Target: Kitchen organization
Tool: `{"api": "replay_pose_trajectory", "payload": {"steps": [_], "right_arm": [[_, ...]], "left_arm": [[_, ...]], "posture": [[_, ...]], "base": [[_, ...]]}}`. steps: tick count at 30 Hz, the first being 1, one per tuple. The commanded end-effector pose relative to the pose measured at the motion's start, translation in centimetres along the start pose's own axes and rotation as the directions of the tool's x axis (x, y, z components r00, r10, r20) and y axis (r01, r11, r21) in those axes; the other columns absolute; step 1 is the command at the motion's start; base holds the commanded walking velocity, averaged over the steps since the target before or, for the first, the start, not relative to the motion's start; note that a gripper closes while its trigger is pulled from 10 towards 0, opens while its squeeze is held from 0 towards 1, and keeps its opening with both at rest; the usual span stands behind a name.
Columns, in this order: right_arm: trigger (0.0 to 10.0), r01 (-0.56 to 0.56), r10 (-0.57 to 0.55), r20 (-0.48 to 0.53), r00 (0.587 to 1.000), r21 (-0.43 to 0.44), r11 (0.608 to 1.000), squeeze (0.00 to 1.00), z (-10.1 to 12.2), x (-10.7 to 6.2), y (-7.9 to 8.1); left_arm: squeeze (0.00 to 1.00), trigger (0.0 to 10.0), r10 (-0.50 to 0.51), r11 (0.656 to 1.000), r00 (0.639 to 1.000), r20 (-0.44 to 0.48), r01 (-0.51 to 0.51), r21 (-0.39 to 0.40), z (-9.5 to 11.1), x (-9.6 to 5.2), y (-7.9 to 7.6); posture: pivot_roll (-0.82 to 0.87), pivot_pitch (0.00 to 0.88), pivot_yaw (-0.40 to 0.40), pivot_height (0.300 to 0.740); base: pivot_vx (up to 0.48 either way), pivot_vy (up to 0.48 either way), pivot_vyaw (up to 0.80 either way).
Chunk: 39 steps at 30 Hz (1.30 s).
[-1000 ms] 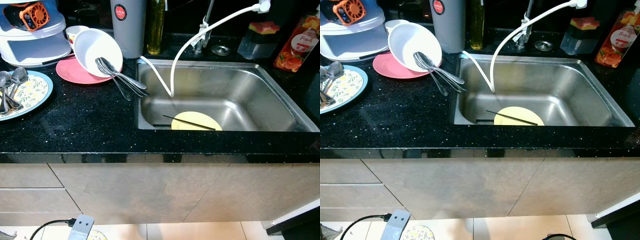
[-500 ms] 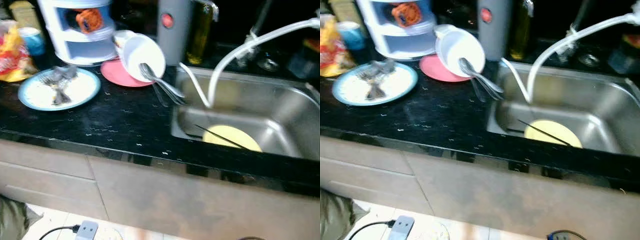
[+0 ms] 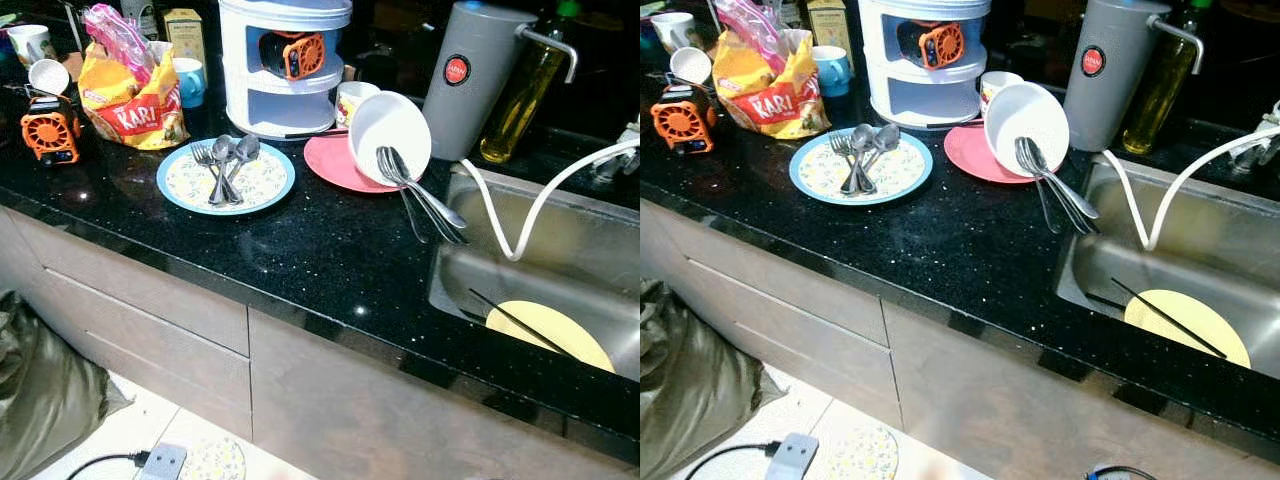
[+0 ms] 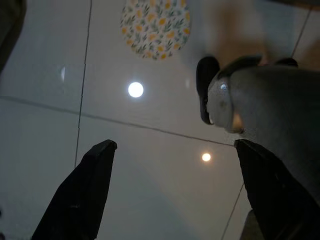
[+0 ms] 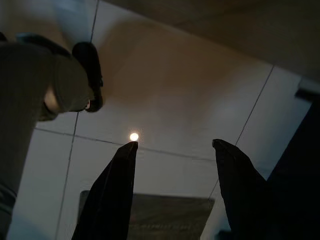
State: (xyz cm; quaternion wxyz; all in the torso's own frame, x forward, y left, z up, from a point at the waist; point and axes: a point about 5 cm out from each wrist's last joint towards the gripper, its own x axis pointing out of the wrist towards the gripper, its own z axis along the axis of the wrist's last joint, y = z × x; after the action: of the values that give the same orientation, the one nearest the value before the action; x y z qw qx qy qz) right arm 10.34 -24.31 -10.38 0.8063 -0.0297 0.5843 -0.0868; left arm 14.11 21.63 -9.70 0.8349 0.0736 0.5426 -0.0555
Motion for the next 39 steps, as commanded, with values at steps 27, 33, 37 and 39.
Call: {"api": "replay_pose_trajectory", "payload": {"steps": [27, 33, 37, 39], "right_arm": [[10.0, -0.721, 0.732, 0.278, 0.622, -0.160, 0.674, 0.00, 5.5, -3.2, -2.6], [10.0, -0.867, 0.939, 0.157, 0.307, -0.361, 0.344, 0.00, 6.2, -6.1, -1.8], [10.0, -0.891, 0.954, 0.004, 0.299, -0.356, 0.281, 0.00, 4.4, -6.0, -1.4], [10.0, -0.892, 0.946, -0.026, 0.324, -0.343, 0.296, 0.00, 3.9, -5.6, -1.5]], "left_arm": [[0.00, 10.0, 0.004, 1.000, 0.999, -0.043, -0.004, 0.007, -1.5, -0.1, -0.2], [0.00, 10.0, -0.008, 1.000, 0.999, -0.046, 0.008, 0.013, -1.6, -0.1, -0.5], [0.00, 10.0, -0.018, 0.999, 0.999, -0.042, 0.019, 0.028, -1.4, 0.0, -0.8], [0.00, 10.0, -0.019, 0.999, 0.999, -0.041, 0.020, 0.030, -1.3, 0.0, -0.8]], "posture": [[0.00, 0.068, -0.050, 0.740], [-0.01, 0.072, -0.050, 0.740], [-0.02, 0.070, -0.052, 0.740], [-0.02, 0.070, -0.051, 0.740]], "base": [[0.000, -0.034, 0.00], [0.000, 0.000, 0.00], [0.000, 0.000, 0.00], [0.000, 0.000, 0.00]]}}
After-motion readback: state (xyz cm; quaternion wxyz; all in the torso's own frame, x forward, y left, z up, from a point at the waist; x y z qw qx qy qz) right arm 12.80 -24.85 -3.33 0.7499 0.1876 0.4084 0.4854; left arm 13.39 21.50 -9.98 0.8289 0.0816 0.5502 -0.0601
